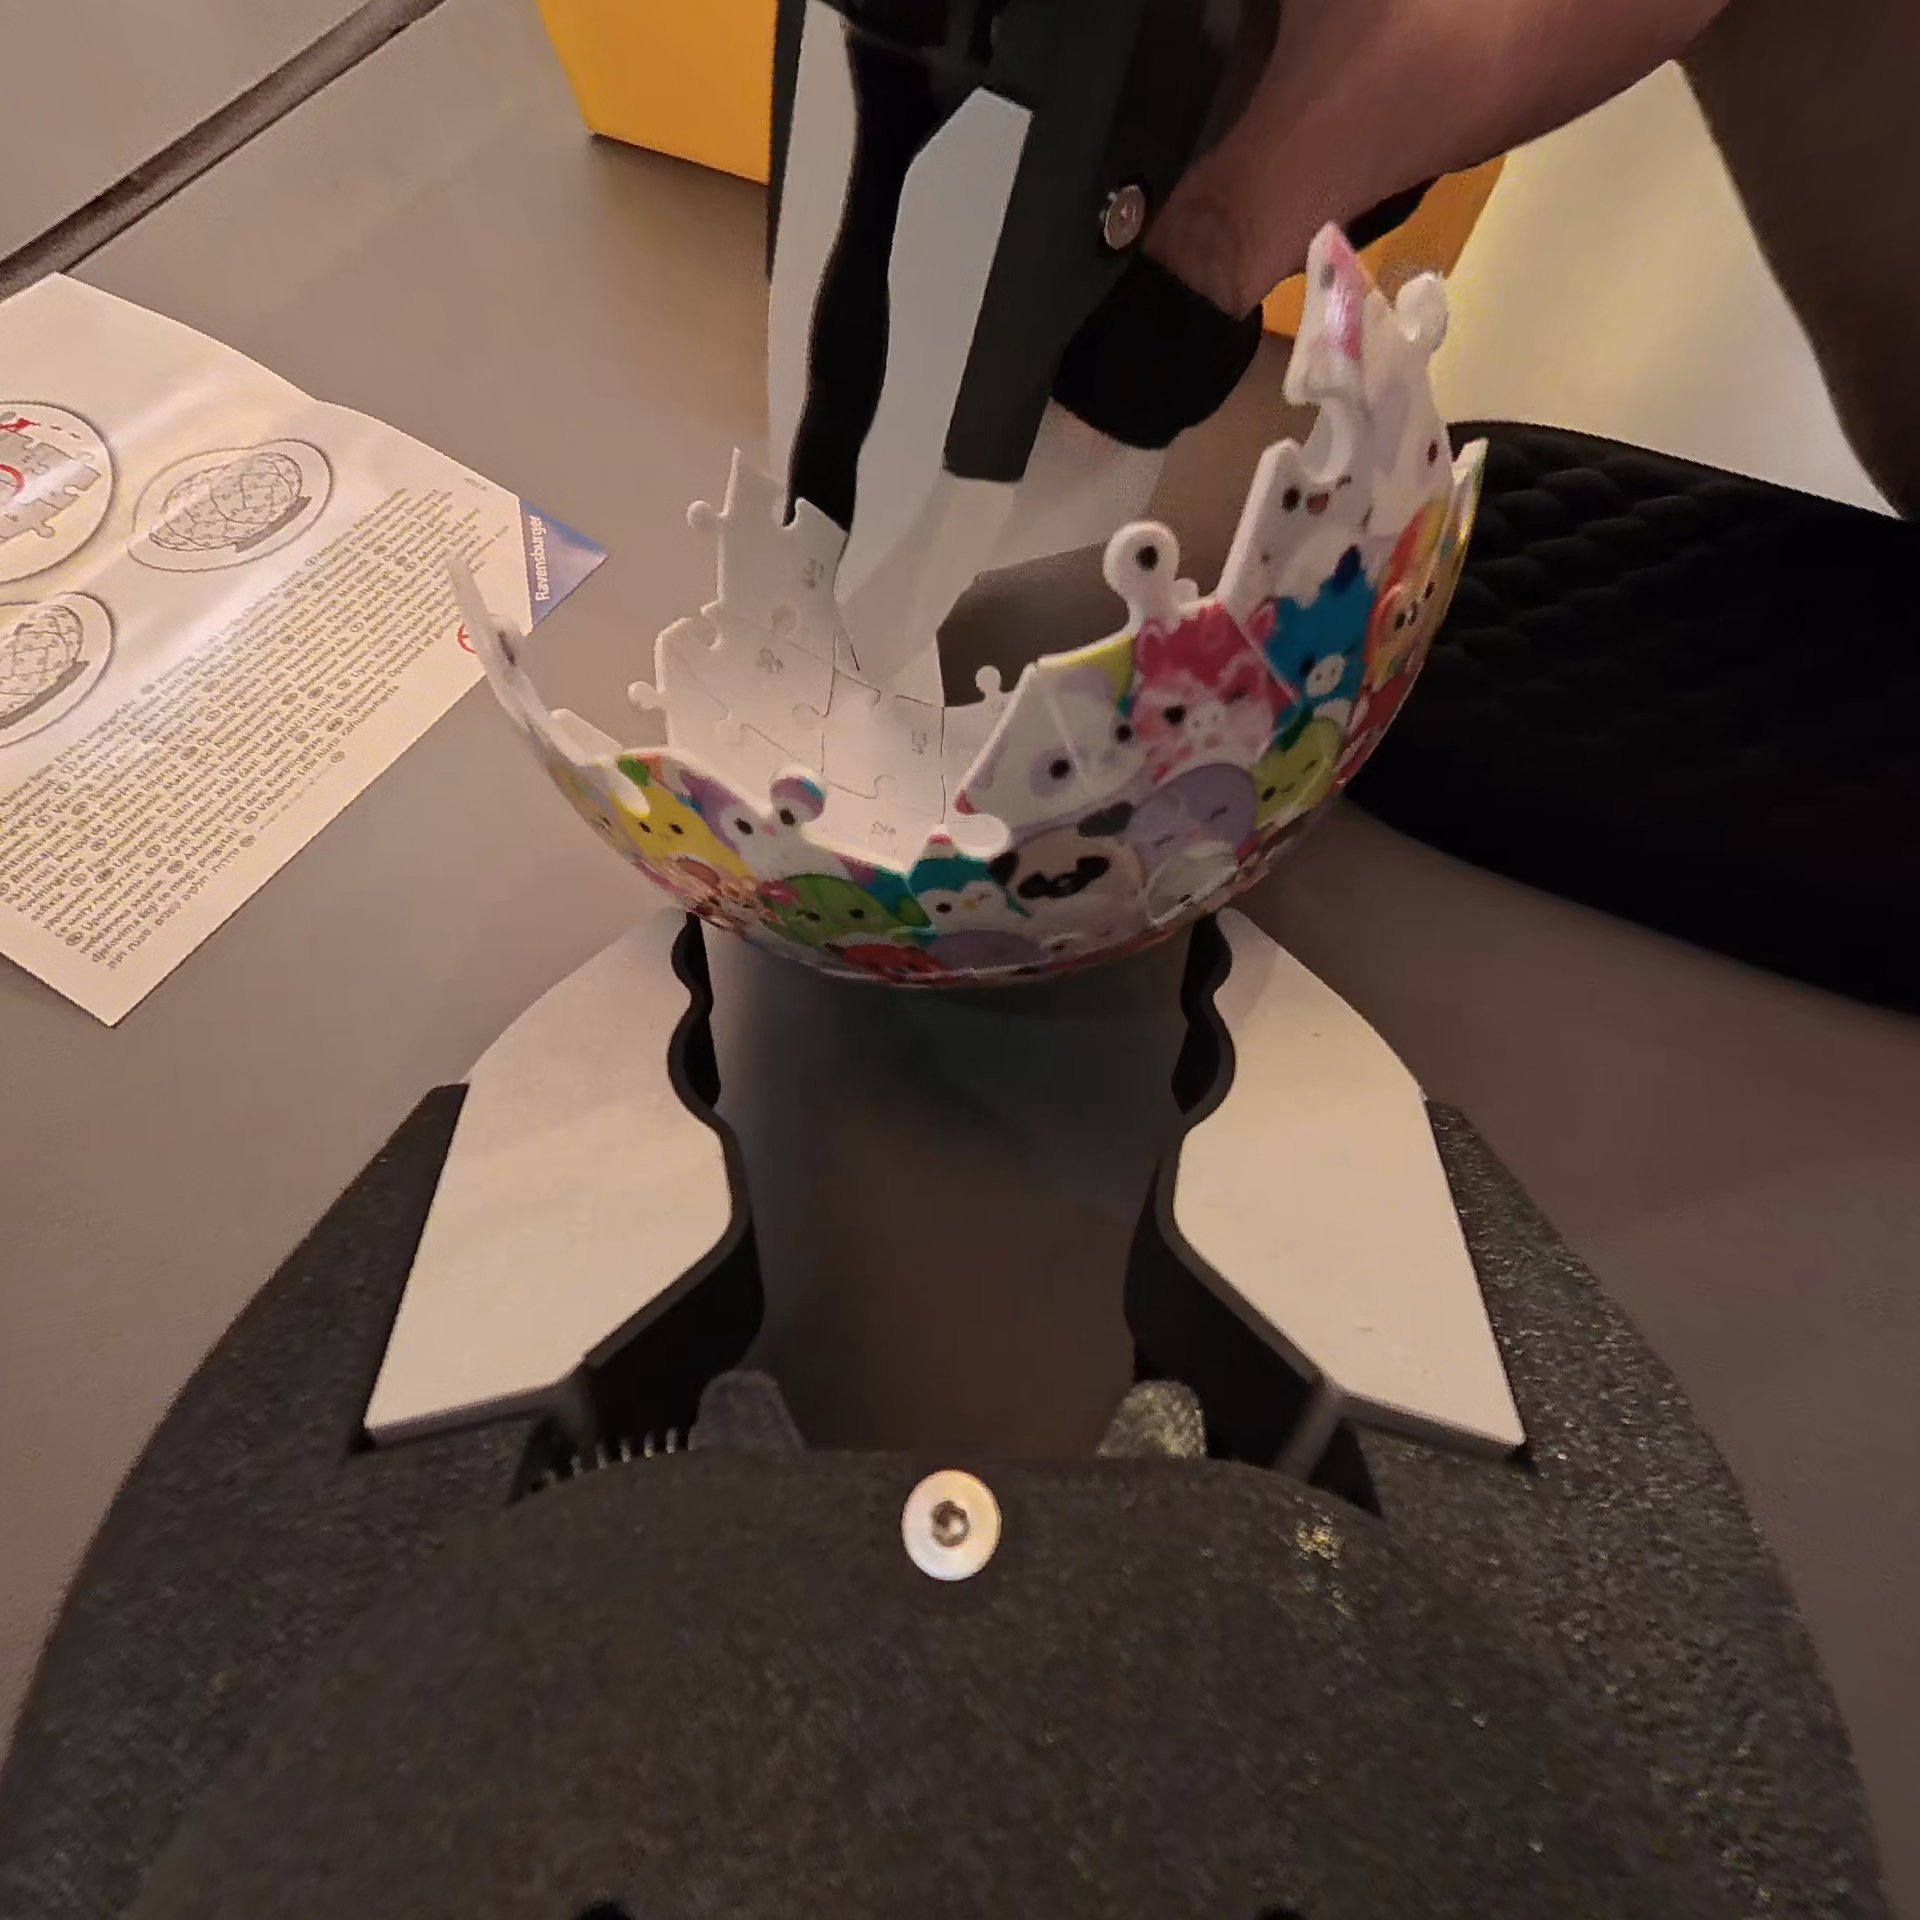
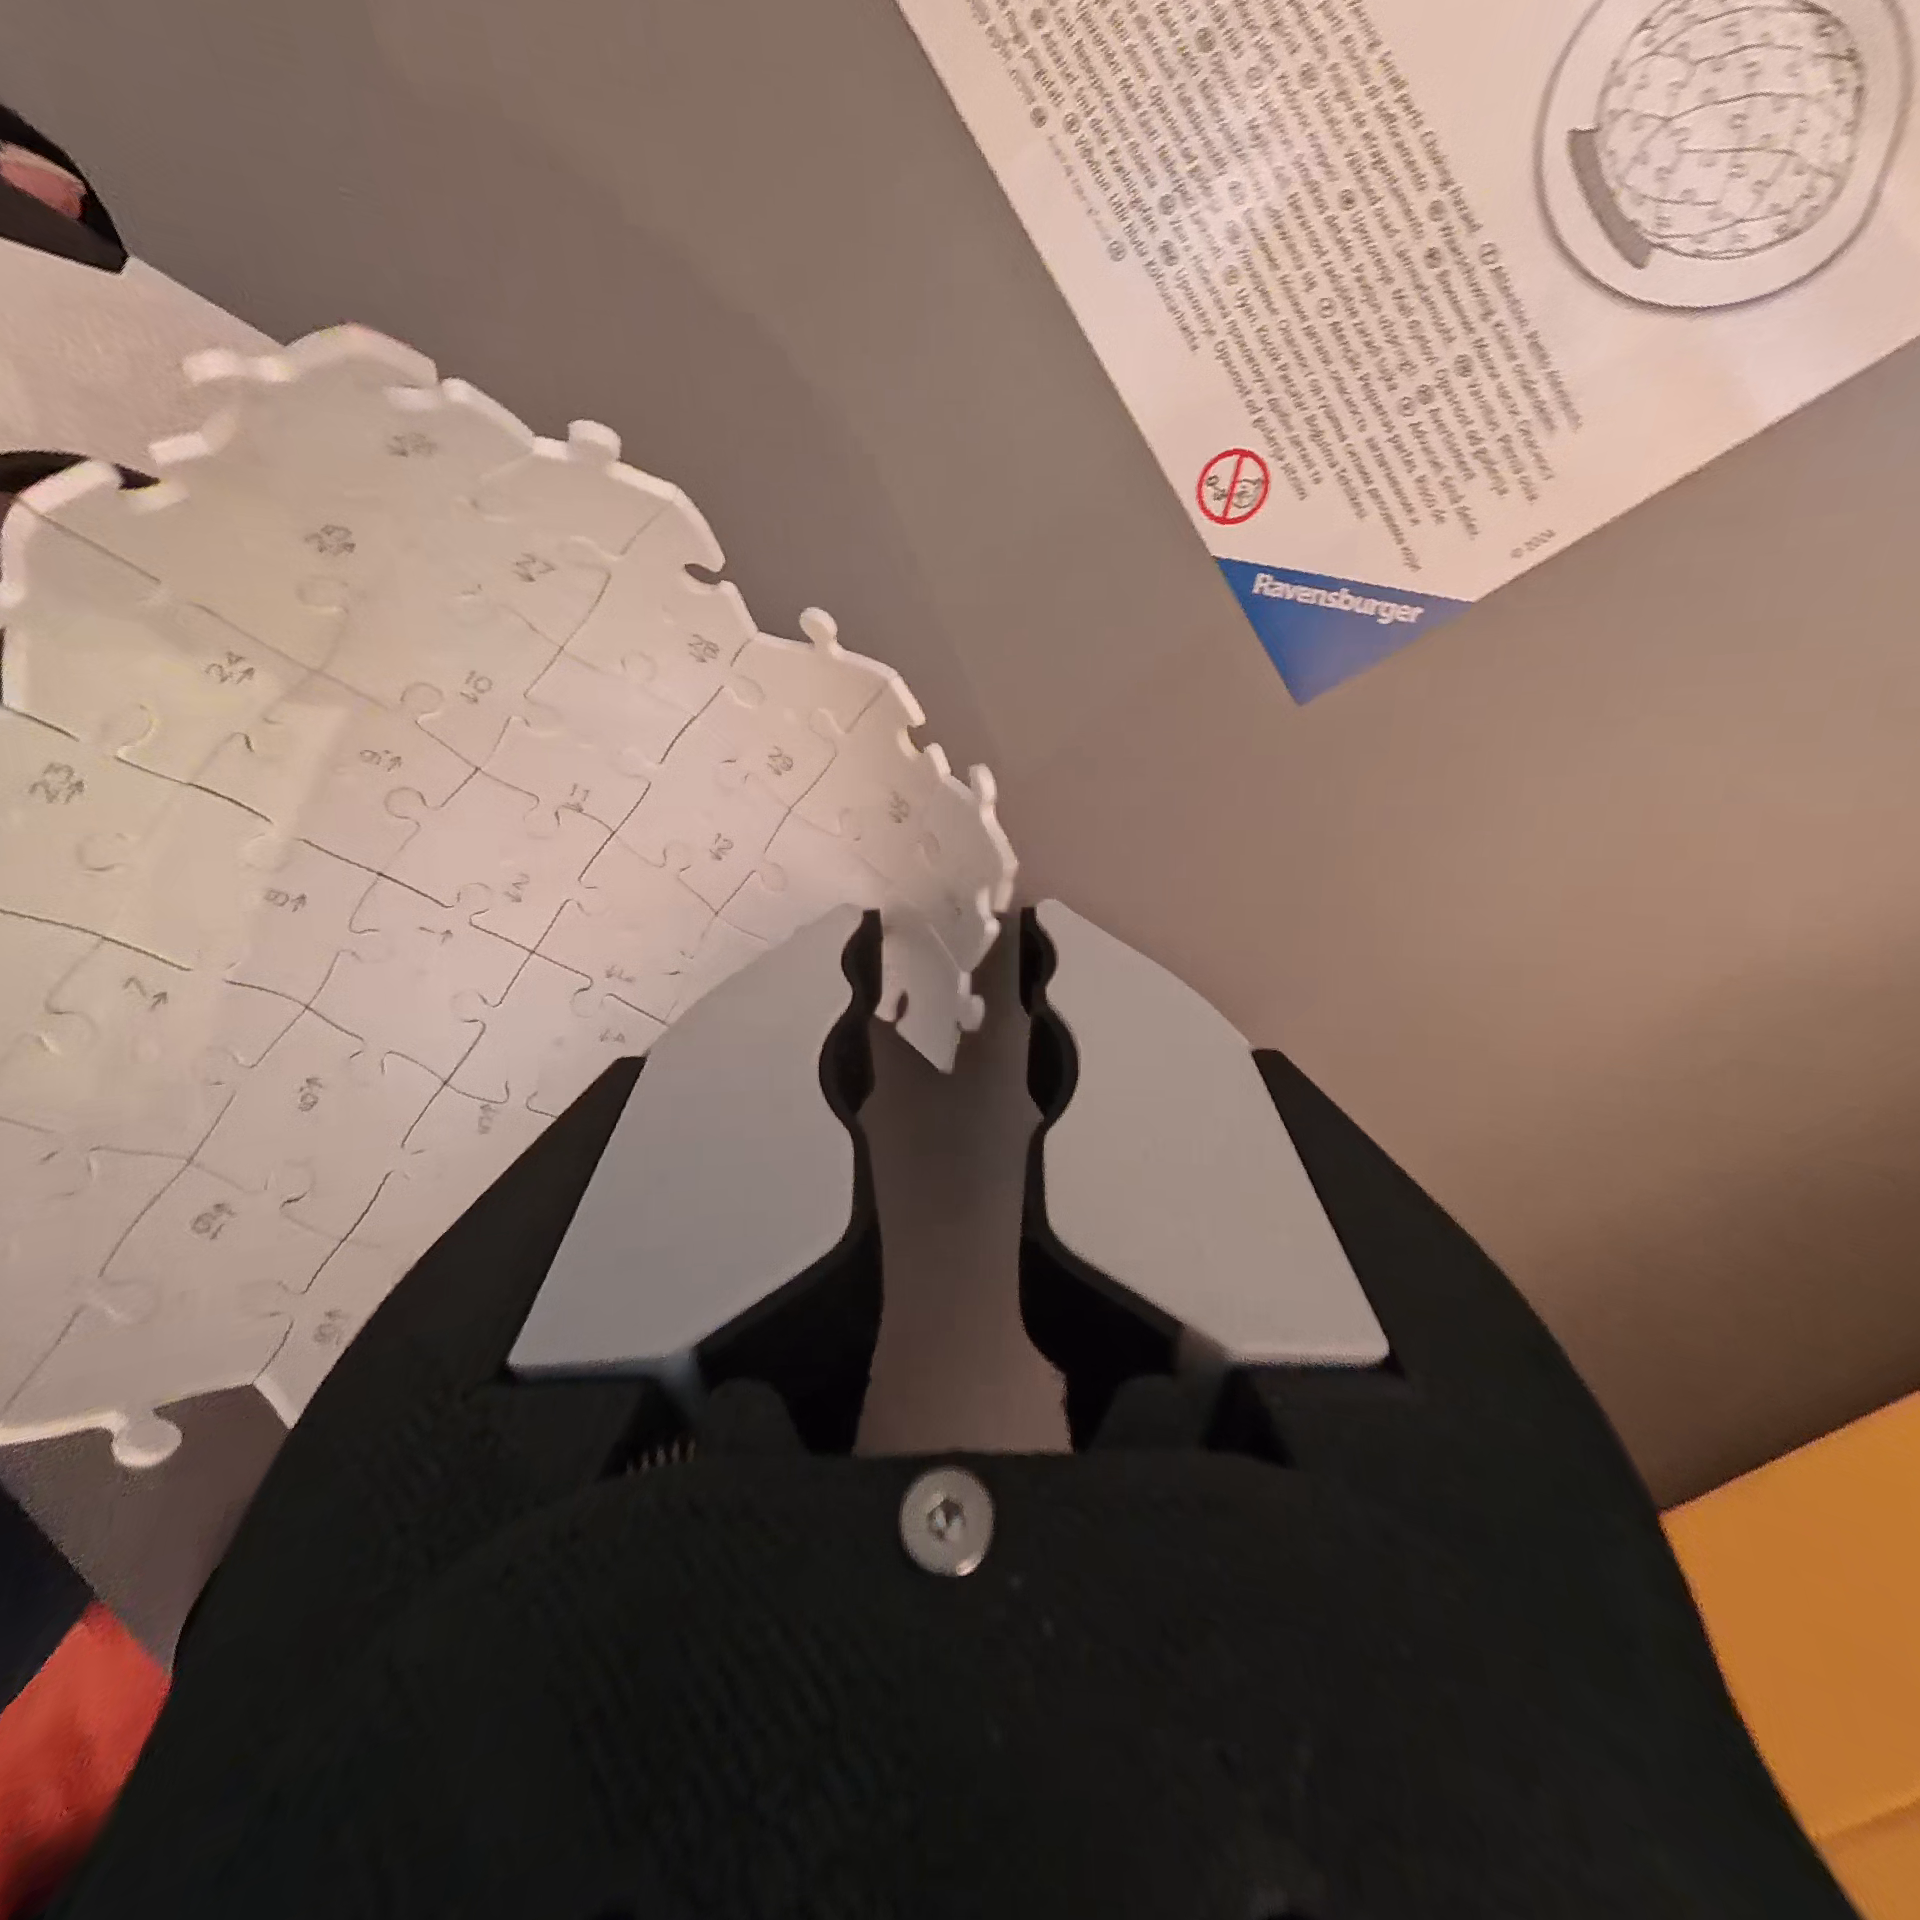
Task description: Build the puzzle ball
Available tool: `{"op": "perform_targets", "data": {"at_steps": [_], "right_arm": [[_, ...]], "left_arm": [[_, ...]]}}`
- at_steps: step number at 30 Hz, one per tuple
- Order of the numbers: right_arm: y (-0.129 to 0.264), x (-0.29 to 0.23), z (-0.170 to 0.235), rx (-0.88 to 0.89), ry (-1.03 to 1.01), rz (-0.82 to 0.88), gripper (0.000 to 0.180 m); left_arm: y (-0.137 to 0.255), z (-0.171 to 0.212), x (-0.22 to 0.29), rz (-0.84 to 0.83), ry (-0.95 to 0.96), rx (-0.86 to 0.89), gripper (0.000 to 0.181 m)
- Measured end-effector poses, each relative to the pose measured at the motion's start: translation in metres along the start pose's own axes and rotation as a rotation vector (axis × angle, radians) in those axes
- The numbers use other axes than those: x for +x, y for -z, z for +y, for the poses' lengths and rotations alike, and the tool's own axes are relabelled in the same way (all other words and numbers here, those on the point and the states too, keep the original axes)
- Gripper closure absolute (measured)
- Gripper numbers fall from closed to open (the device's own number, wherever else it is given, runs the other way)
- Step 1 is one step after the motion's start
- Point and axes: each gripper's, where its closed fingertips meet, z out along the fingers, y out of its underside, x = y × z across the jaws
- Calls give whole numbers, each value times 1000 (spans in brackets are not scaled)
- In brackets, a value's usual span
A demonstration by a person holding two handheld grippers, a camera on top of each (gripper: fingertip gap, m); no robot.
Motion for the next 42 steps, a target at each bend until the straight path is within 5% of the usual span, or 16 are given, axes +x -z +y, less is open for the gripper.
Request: {"op": "perform_targets", "data": {"at_steps": [11, 42], "right_arm": [[17, 6, -8, 102, -78, -37, 155], [0, 12, 12, -6, -29, -13, 152]], "left_arm": [[-1, -3, -2, -5, 9, 10, 94], [-15, -12, -5, 38, -23, 7, 97]]}}
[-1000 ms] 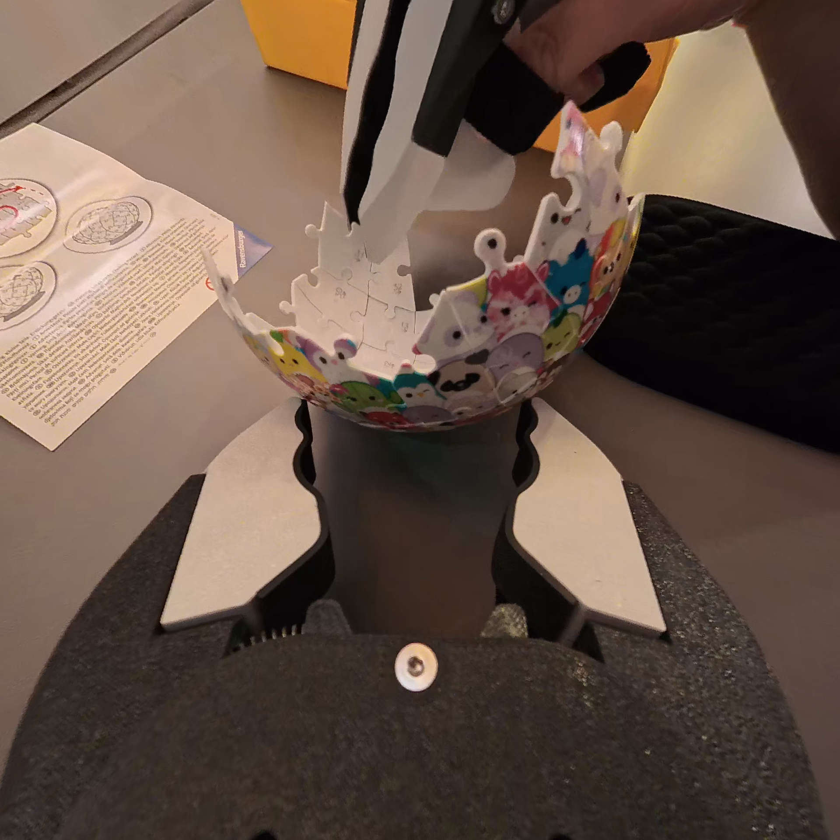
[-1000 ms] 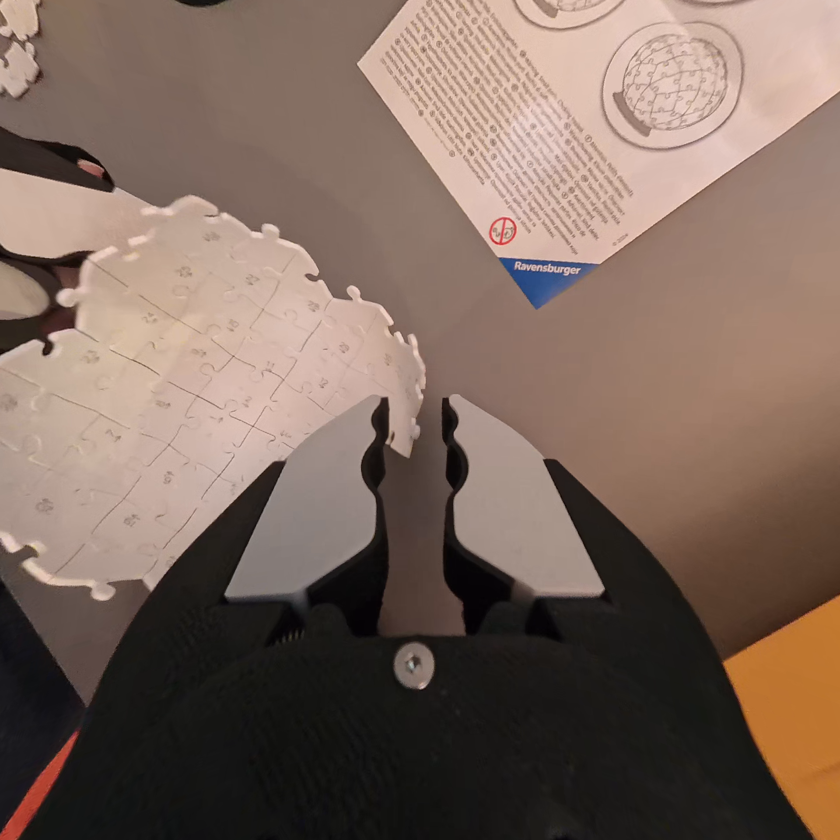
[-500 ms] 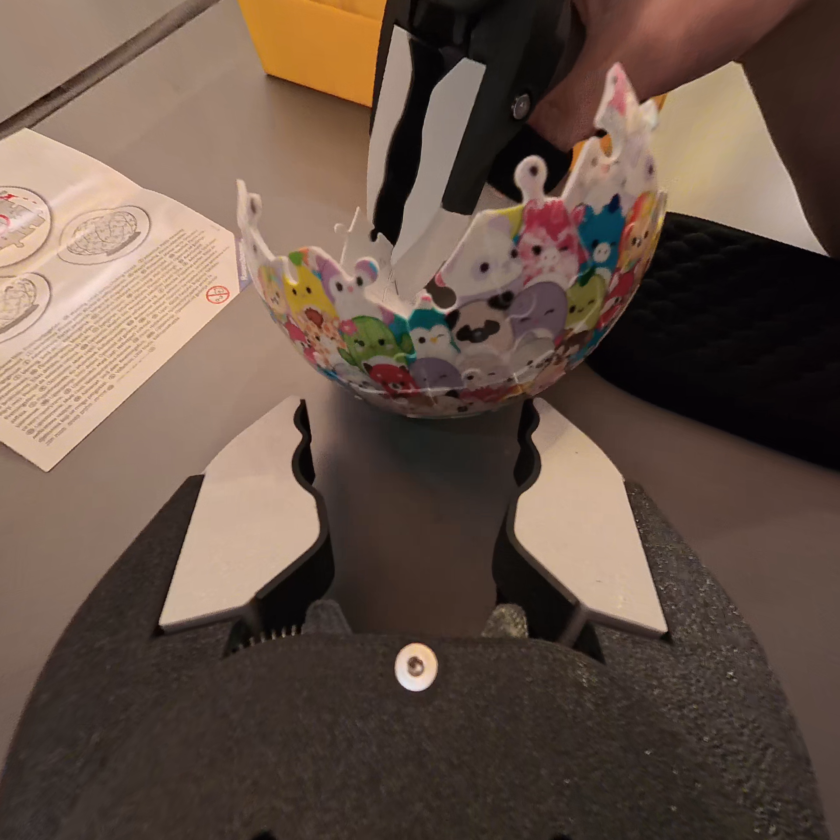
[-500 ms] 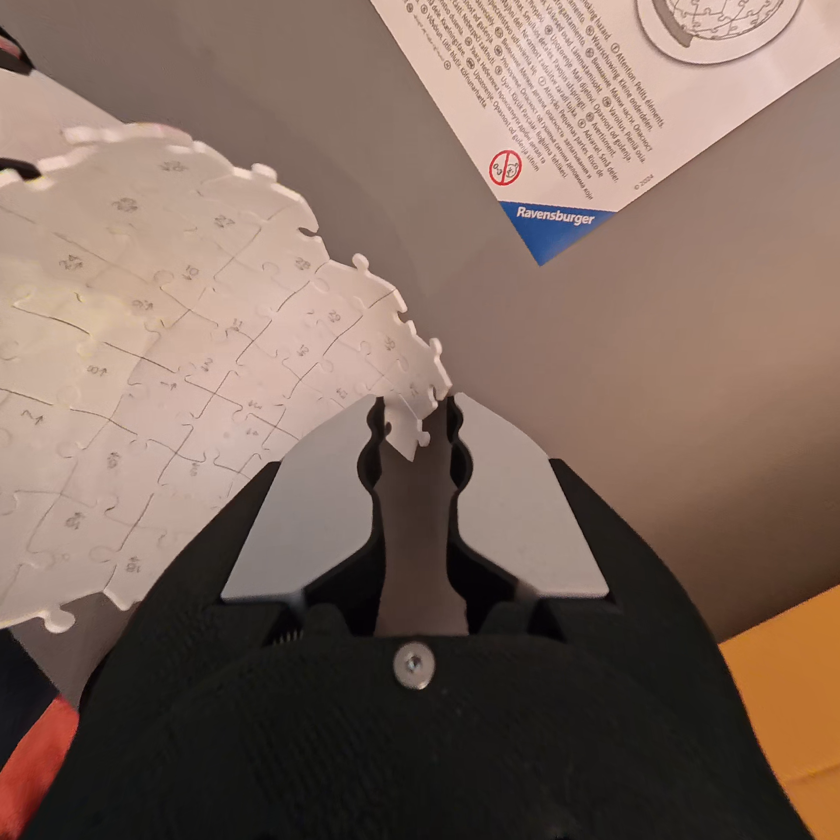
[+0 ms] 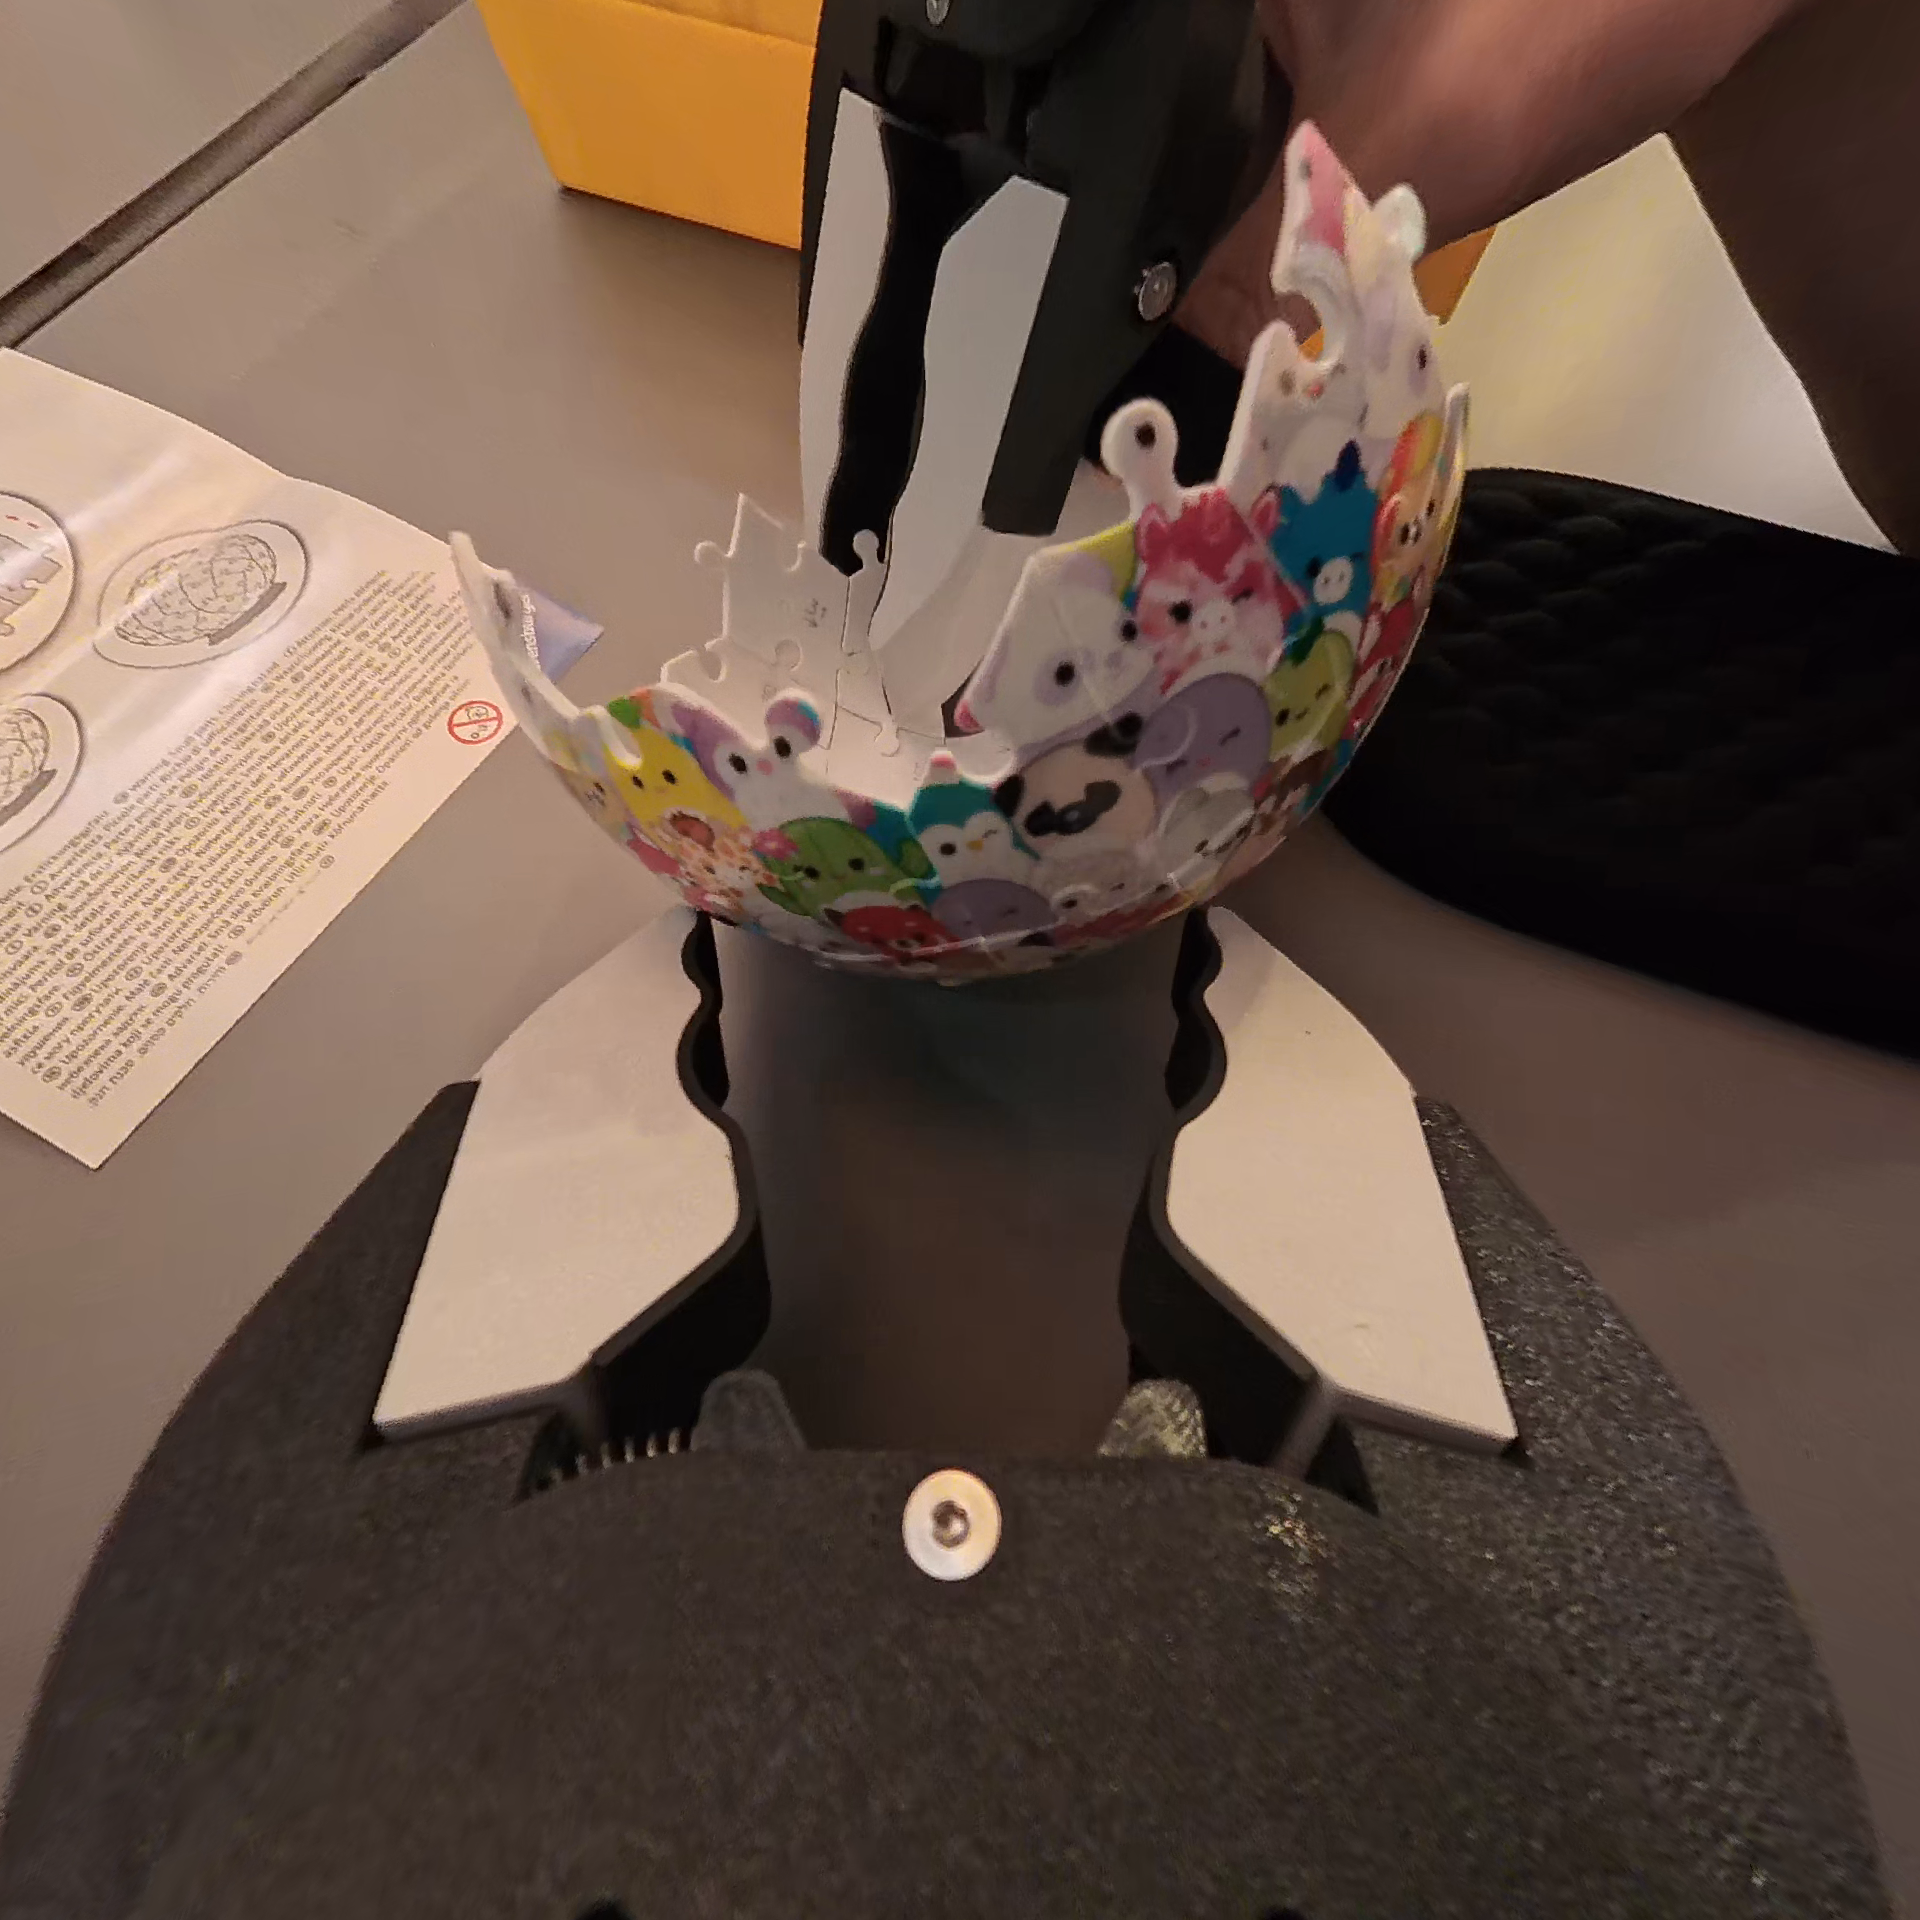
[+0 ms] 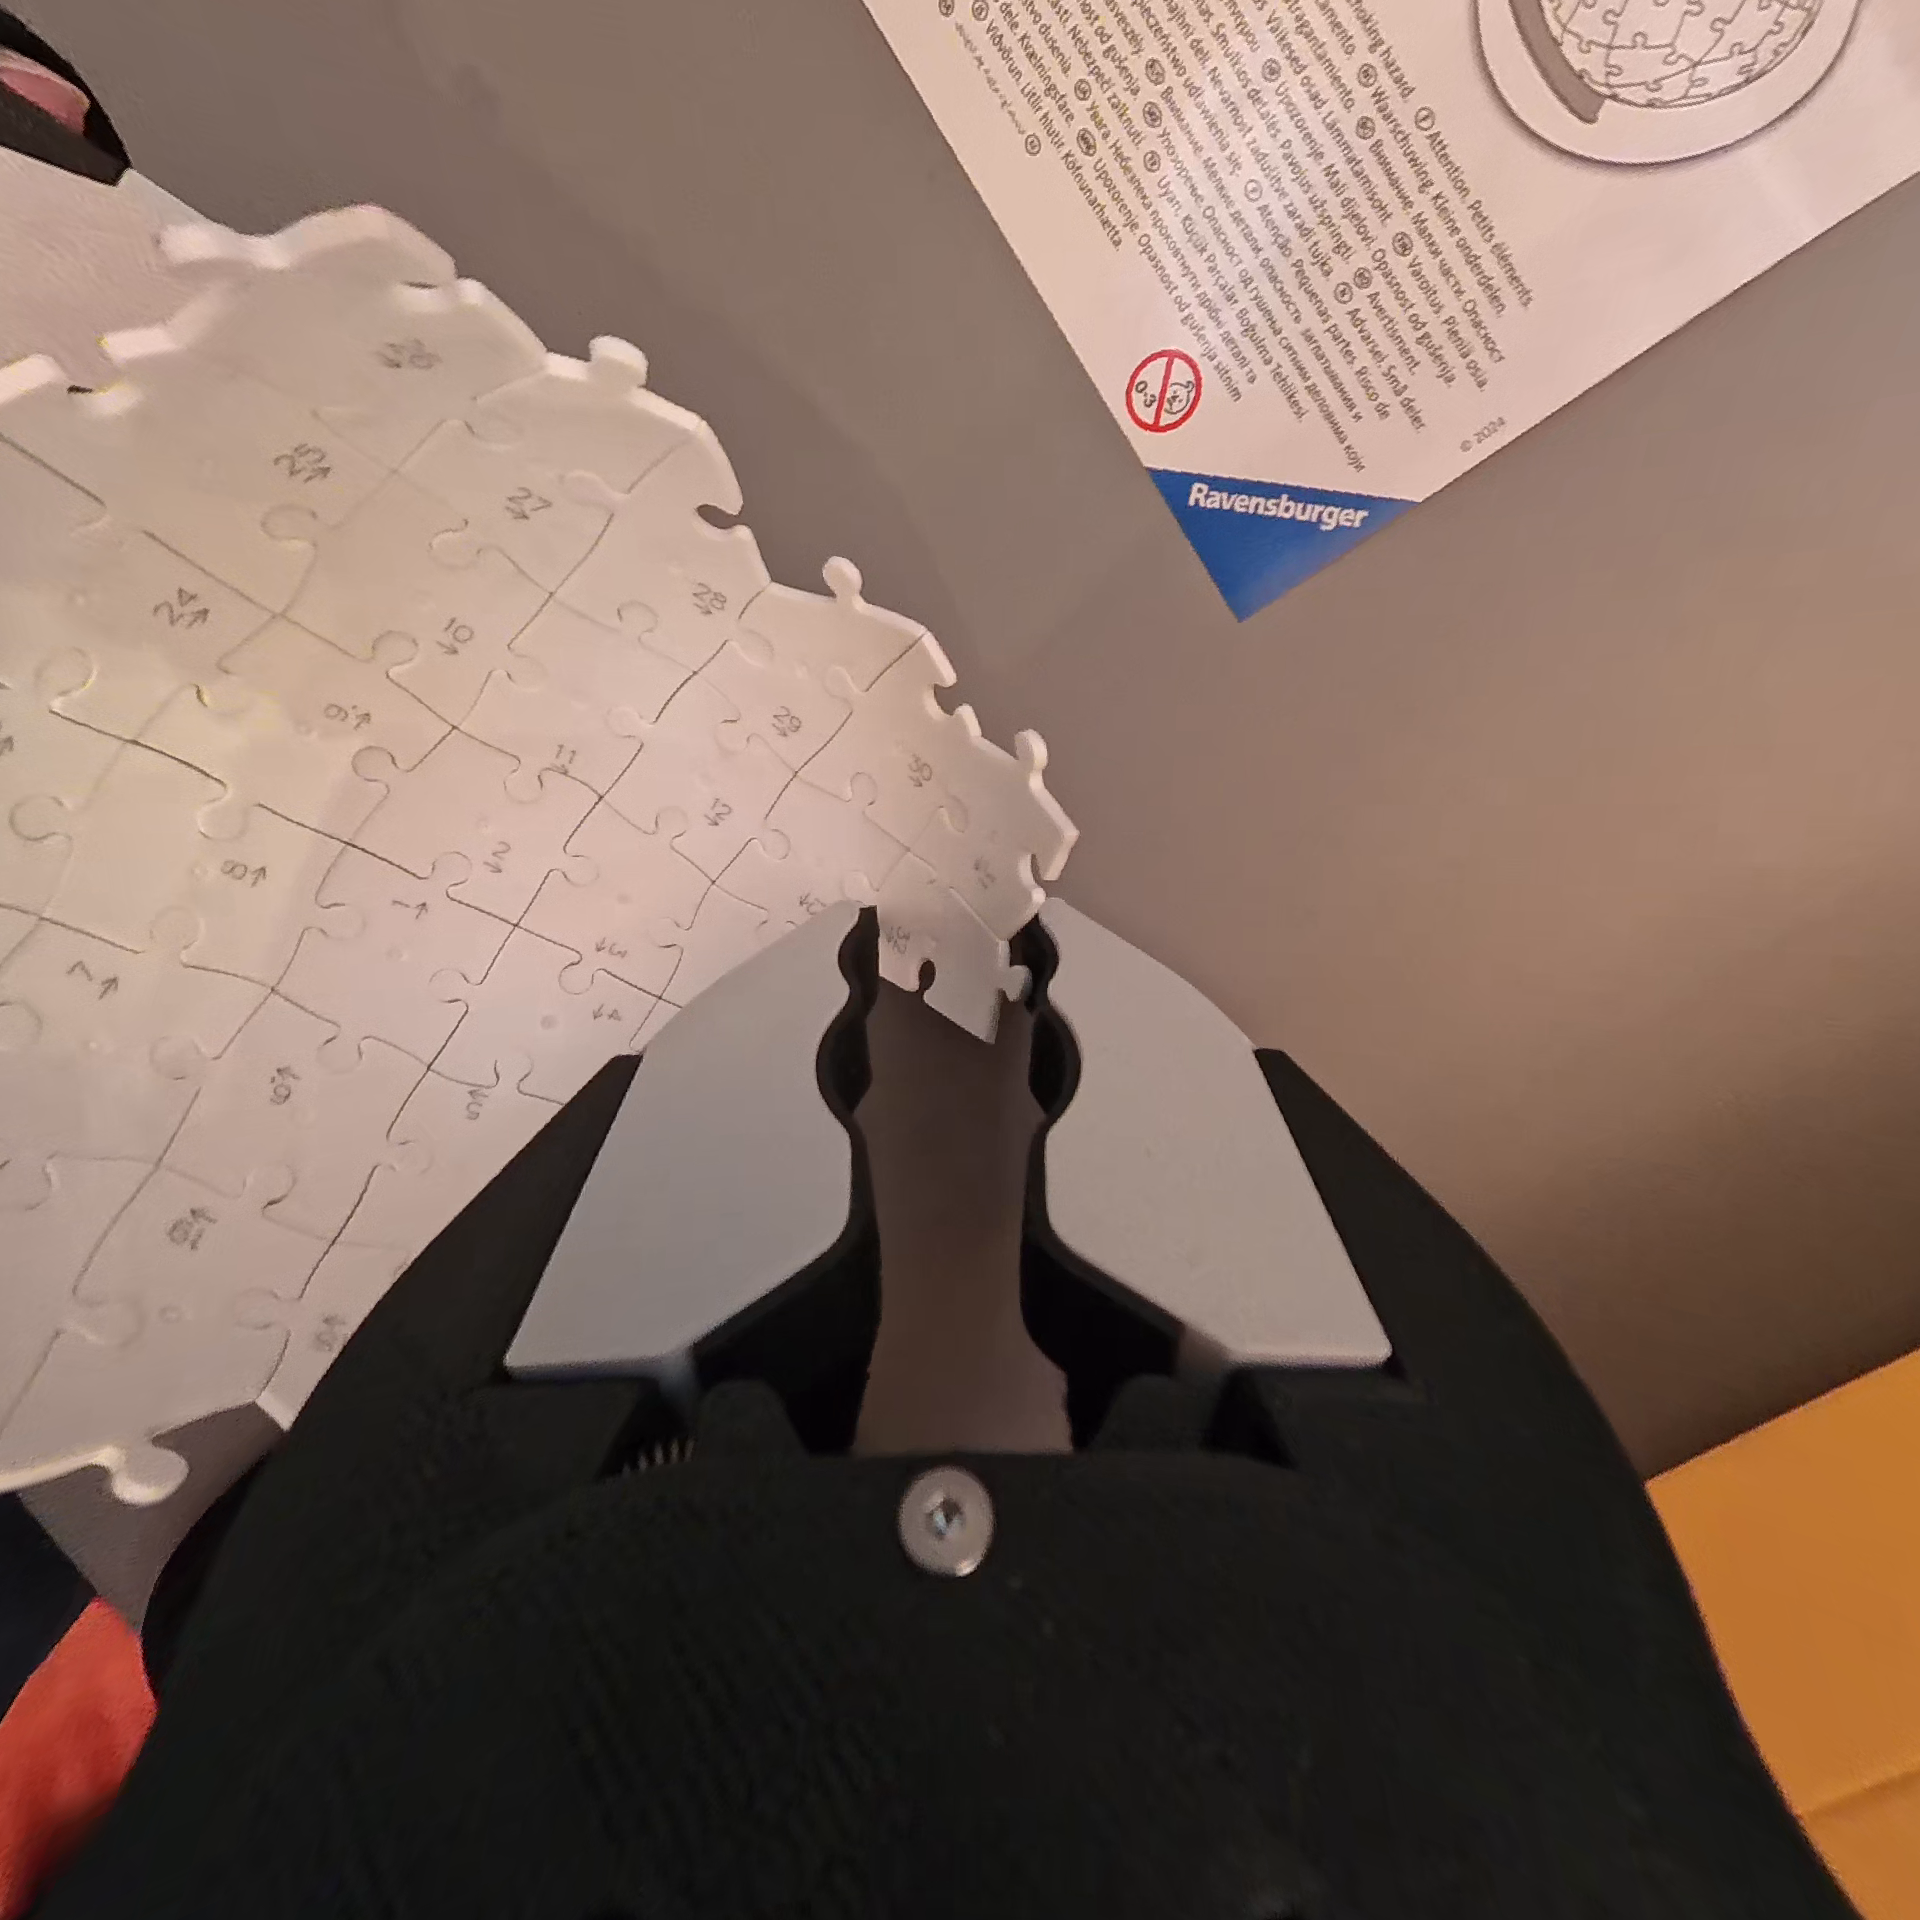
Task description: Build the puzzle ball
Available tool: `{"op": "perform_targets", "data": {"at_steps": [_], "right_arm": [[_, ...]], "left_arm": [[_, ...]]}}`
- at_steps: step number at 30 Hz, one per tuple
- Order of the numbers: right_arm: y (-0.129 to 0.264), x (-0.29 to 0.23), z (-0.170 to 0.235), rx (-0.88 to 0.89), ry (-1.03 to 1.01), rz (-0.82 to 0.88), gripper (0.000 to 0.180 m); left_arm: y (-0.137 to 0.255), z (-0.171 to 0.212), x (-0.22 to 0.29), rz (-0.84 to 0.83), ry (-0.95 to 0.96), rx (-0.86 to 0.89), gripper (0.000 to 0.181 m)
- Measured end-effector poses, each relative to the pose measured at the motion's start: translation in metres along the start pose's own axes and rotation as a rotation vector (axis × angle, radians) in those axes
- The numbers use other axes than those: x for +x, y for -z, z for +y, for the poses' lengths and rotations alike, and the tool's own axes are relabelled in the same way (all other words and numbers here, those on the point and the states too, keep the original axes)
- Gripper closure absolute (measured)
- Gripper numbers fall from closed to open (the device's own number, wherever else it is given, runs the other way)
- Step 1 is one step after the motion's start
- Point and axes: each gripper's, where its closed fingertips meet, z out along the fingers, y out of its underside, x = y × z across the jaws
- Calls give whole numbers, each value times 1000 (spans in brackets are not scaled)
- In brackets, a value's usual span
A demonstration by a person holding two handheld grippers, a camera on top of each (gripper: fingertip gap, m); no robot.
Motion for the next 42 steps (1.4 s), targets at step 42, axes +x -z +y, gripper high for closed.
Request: {"op": "perform_targets", "data": {"at_steps": [42], "right_arm": [[7, -30, -32, 279, 21, -217, 175]], "left_arm": [[28, 28, 15, -4, 27, -41, 101]]}}
